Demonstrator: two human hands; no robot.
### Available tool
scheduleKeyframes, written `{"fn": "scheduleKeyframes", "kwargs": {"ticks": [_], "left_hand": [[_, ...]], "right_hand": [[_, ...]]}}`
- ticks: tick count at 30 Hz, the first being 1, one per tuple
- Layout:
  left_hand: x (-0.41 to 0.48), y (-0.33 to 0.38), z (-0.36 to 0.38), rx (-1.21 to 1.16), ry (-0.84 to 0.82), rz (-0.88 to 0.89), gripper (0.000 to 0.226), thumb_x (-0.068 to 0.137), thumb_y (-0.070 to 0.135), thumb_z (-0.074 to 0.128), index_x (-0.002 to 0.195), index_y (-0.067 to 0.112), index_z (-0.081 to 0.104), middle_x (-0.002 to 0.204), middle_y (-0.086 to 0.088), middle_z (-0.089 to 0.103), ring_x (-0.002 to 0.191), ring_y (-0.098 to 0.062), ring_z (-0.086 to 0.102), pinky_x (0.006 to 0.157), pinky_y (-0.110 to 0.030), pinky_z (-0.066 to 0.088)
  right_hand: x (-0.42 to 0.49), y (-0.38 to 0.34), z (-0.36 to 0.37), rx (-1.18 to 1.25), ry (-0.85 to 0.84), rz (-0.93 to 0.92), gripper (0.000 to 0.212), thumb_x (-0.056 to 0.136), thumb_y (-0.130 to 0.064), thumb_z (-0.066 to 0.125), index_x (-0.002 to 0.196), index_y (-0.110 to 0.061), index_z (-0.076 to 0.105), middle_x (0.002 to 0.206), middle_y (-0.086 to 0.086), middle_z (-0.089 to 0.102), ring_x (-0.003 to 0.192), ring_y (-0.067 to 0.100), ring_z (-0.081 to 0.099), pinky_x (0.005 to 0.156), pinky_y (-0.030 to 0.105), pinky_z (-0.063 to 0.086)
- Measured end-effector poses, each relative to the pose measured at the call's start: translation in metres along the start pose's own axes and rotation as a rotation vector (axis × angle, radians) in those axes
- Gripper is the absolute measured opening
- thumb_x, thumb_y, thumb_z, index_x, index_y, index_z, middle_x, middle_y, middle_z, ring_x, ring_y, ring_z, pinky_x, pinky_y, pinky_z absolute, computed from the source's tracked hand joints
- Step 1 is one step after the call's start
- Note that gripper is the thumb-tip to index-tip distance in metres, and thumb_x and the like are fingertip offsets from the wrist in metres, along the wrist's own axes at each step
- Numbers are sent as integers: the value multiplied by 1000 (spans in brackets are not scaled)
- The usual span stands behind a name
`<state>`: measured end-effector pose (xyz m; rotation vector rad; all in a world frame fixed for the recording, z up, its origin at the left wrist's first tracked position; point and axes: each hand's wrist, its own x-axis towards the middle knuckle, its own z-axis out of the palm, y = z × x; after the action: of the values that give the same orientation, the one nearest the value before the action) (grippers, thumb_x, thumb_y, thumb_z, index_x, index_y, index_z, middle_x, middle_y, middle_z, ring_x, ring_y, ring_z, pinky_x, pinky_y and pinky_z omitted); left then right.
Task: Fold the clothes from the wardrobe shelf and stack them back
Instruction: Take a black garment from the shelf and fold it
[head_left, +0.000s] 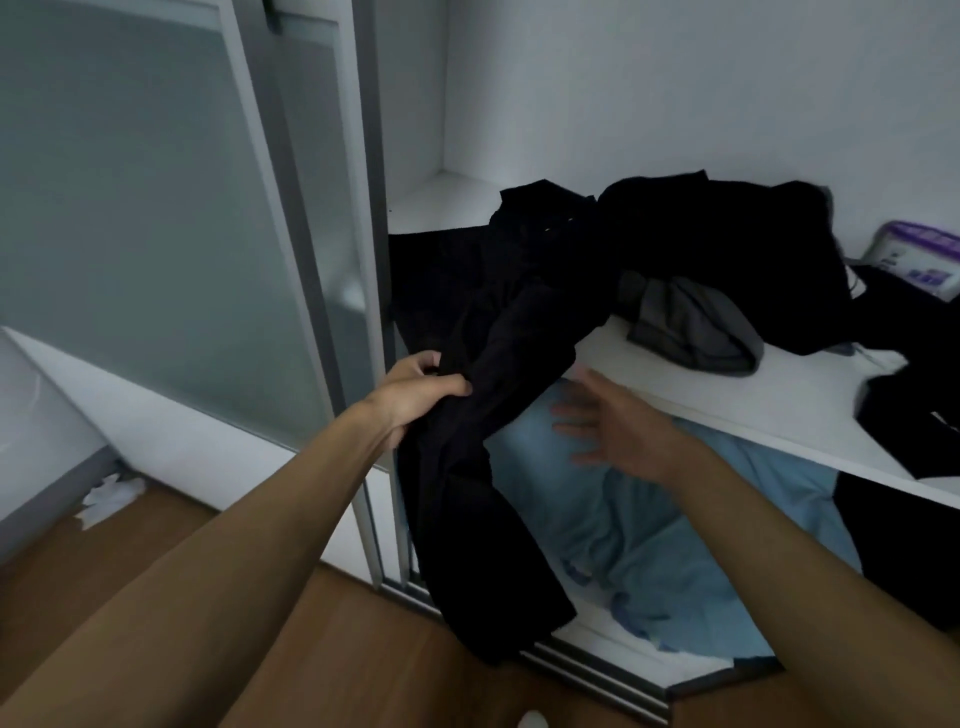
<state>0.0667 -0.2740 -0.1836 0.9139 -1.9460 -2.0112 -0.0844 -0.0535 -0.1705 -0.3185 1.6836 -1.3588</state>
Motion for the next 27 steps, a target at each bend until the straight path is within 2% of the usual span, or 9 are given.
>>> {"fn": "scheduleKeyframes", "kwargs": {"ticks": [2,4,7,9,11,14,20,24,27], "left_hand": [[-9,-9,-5,-29,-62,-1,30,70,11,78,97,24,75,94,-5,77,84,-19,75,64,-22,56],[-16,-14,-8,-6,-175,-7,33,65,15,78,94,29,76,97,-5,77,91,-20,75,71,-25,57],[-22,-23,-18,16,-294,-4,39,62,19,83,100,25,76,103,-5,77,97,-22,73,78,-27,56],[-23,-28,-31,-40,-325,-31,40,71,25,86,107,19,72,98,0,77,90,-14,74,73,-24,57],[-25,-31,-42,-127,-295,-105,48,72,41,86,111,20,66,96,6,75,87,-7,72,64,-25,56],[-17,-34,-49,-197,-213,-157,70,69,58,79,128,23,60,124,3,66,117,-15,61,75,-38,56],[9,-22,-24,-333,-131,-158,78,66,68,79,129,26,62,120,4,73,105,-15,72,75,-37,60],[33,-15,-8,-412,58,-119,62,70,46,86,119,12,68,106,-8,77,92,-24,76,80,-39,62],[33,-18,-1,-414,96,-112,50,75,34,81,118,12,68,102,-11,77,90,-28,76,79,-42,62]], "right_hand": [[7,-8,7,230,-86,-13,88,66,-81,58,125,-16,67,122,6,67,116,26,62,96,52,49],[12,-16,25,404,-195,-82,84,72,-79,61,128,-17,68,127,6,68,113,26,67,89,52,56],[19,-20,60,569,-125,-129,54,86,-51,71,125,-14,70,129,10,68,112,26,69,86,40,59],[22,-18,71,595,-18,-153,33,91,-33,69,116,-13,73,123,11,71,108,26,71,85,38,59],[17,-13,72,591,18,-142,23,90,-26,68,106,-12,77,114,11,74,99,25,74,78,36,61],[1,4,59,487,61,-105,35,84,-22,73,117,-10,72,116,10,74,104,25,72,79,35,60],[-41,46,33,436,101,-35,24,81,-22,77,104,-14,80,114,7,75,102,20,73,75,29,61],[-59,49,16,295,141,-14,34,87,-20,73,120,-14,70,118,5,74,108,20,71,86,32,59],[-68,55,-5,293,211,-61,44,87,-34,72,128,-23,65,122,-2,72,110,16,69,86,36,57]]}}
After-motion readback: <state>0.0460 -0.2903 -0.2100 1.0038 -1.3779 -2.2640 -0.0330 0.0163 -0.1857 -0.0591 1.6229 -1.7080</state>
